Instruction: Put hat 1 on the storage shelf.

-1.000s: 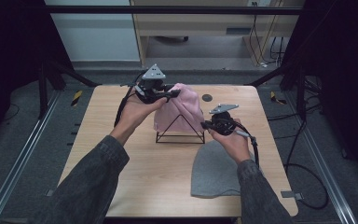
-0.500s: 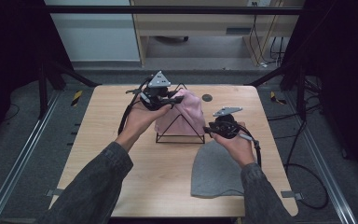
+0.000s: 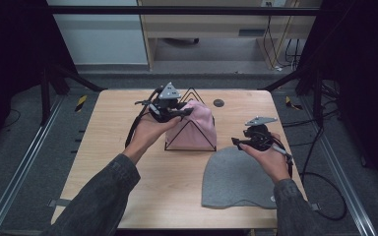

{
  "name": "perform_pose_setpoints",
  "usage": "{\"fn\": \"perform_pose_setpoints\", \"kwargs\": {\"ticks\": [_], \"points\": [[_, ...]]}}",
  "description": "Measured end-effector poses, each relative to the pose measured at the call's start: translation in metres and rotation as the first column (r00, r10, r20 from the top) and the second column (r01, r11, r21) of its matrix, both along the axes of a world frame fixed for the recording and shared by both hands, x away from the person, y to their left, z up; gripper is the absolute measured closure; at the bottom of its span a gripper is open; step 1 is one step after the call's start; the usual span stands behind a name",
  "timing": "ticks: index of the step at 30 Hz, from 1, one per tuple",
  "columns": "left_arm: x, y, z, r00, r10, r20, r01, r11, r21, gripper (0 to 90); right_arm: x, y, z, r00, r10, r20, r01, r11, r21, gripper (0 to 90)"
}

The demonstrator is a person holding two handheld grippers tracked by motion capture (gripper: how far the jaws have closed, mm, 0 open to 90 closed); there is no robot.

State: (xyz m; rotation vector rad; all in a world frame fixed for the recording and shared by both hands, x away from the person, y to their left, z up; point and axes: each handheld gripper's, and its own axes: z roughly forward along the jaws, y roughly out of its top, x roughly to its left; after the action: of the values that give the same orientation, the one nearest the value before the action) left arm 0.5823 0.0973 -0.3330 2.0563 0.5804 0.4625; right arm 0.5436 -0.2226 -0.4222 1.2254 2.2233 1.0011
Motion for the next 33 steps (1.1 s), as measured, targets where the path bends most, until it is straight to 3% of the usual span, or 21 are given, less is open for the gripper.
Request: {"fn": "perform_pose_setpoints", "kwargs": {"ticks": [5,10,14,20,25,28,30,33], "points": [[0.0,0.004,-0.007,0.9998,0.002,-0.019,-0.002,0.9997,-0.025,69.4,-0.001,-0.021,-0.009,0.9985,-0.039,-0.037,0.039,0.9992,-0.004,48.5],[-0.002,0.005,-0.008,0.9997,0.002,-0.025,-0.003,0.9996,-0.029,67.1,0.0,-0.03,-0.019,0.9961,-0.049,-0.074,0.048,0.9988,-0.008,53.2],[-0.008,0.011,-0.003,0.9993,0.025,-0.029,-0.027,0.9965,-0.079,49.5,-0.001,-0.036,-0.026,0.994,-0.06,-0.092,0.06,0.9982,-0.007,53.1],[-0.024,0.024,-0.001,0.9988,0.035,-0.034,-0.037,0.996,-0.081,32.9,-0.003,-0.041,-0.033,0.9924,-0.048,-0.114,0.047,0.9988,-0.013,51.5],[-0.038,0.041,-0.01,0.997,0.052,-0.058,-0.056,0.9962,-0.066,19.2,-0.002,-0.047,-0.036,0.9894,-0.059,-0.133,0.058,0.9982,-0.018,53.7],[-0.042,0.046,-0.015,0.9961,0.054,-0.07,-0.058,0.9959,-0.069,14.8,-0.001,-0.047,-0.04,0.985,-0.071,-0.157,0.068,0.9974,-0.023,53.8],[-0.048,0.053,-0.022,0.9949,0.058,-0.083,-0.062,0.9972,-0.041,13.5,0.0,-0.048,-0.042,0.9838,-0.074,-0.163,0.07,0.9971,-0.03,53.8],[-0.052,0.056,-0.027,0.9939,0.052,-0.098,-0.055,0.9978,-0.035,13.1,0.002,-0.046,-0.046,0.9798,-0.079,-0.184,0.073,0.9966,-0.037,53.0]]}}
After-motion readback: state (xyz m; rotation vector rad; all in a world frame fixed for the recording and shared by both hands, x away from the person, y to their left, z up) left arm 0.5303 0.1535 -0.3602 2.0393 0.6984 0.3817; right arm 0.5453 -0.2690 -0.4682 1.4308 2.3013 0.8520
